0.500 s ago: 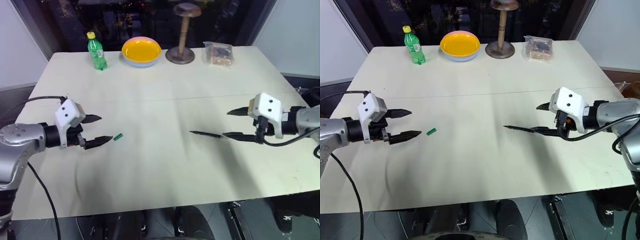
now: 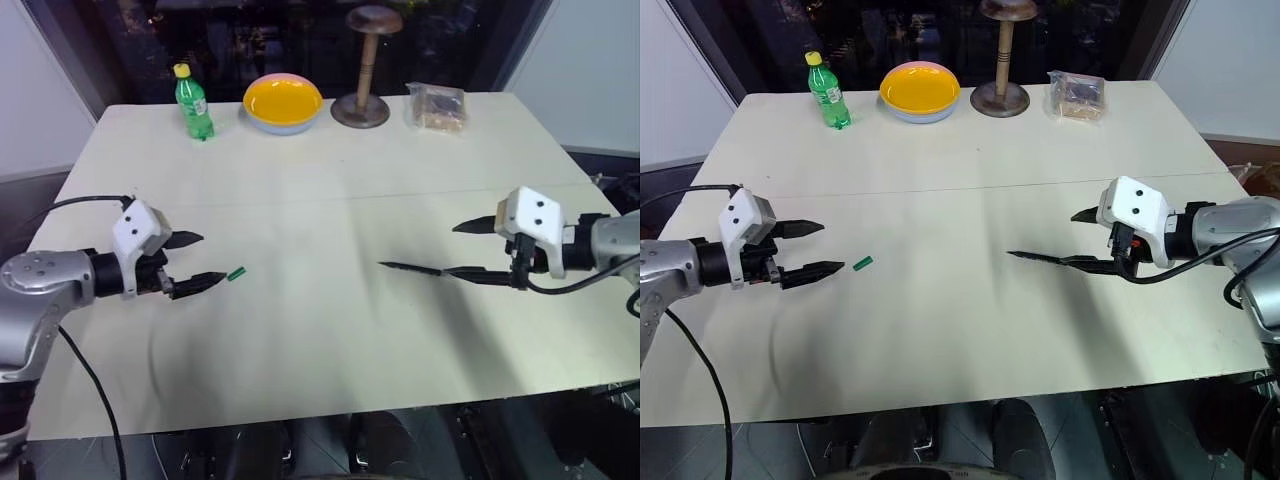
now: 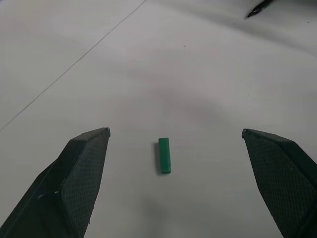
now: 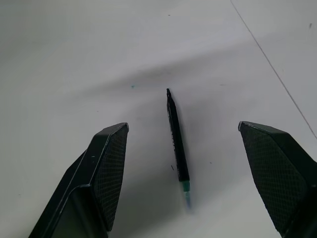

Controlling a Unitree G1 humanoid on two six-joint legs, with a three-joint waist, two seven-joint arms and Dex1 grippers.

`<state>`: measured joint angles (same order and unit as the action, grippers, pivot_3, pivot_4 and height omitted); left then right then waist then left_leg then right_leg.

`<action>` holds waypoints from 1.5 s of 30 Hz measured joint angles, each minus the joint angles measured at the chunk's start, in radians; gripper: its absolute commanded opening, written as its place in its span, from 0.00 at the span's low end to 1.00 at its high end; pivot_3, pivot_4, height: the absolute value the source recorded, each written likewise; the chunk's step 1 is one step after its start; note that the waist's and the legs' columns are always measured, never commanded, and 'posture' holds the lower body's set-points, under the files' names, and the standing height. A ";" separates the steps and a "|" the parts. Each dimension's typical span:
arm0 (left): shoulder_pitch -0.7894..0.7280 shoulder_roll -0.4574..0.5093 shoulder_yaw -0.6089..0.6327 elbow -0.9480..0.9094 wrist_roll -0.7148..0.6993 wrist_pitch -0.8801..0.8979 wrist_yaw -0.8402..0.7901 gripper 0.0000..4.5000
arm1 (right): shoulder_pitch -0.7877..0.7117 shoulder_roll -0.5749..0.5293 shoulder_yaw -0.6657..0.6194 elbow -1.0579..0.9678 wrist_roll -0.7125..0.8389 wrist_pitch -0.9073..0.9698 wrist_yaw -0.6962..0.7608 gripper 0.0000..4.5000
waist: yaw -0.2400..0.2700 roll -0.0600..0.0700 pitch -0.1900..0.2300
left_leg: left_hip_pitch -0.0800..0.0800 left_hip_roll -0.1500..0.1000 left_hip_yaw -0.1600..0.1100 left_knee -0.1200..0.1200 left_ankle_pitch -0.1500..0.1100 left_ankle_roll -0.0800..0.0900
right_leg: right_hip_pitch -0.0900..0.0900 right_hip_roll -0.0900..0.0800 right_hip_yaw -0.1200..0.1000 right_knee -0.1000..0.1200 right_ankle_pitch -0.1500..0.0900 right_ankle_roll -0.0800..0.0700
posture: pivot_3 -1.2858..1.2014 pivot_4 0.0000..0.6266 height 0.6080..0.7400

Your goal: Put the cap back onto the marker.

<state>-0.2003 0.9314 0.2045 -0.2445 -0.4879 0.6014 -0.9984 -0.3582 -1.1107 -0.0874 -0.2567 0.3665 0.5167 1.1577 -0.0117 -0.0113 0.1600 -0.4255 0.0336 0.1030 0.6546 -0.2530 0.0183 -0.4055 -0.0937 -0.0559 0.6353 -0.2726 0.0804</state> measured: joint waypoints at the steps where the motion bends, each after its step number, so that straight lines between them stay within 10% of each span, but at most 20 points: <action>1: 0.000 -0.002 -0.006 0.004 0.002 -0.001 0.001 0.99 | 0.002 0.000 -0.001 -0.005 0.001 0.002 -0.003 0.82 | 0.000 0.000 0.000 | 0.000 0.000 0.000 0.000 0.000 0.000 | 0.000 0.000 0.000 0.000 0.000 0.000 | 0.52 0.24 1.00; 25: -0.215 -0.314 -0.193 0.713 0.263 -0.584 -0.007 0.99 | 0.168 0.069 -0.087 -0.223 0.075 0.127 -0.156 0.82 | 0.006 -0.001 0.000 | -0.002 -0.001 0.000 0.009 -0.002 0.003 | 0.000 -0.002 -0.001 0.007 0.002 0.003 | 0.52 0.24 1.00; 45: -0.186 -0.317 -0.189 0.672 0.264 -0.564 -0.063 0.99 | 0.195 0.070 -0.113 -0.285 0.113 0.171 -0.211 0.82 | 0.000 -0.001 0.000 | -0.001 -0.001 0.000 0.009 -0.002 0.003 | -0.001 -0.005 -0.001 0.009 0.000 0.000 | 0.52 0.24 1.00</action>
<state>-0.3868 0.6143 0.0157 0.4273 -0.2236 0.0371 -1.0613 -0.1629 -1.0404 -0.2005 -0.5417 0.4799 0.6876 0.9462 -0.0114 -0.0118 0.1600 -0.4266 0.0329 0.1026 0.6637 -0.2552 0.0215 -0.4063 -0.0985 -0.0566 0.6441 -0.2727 0.0802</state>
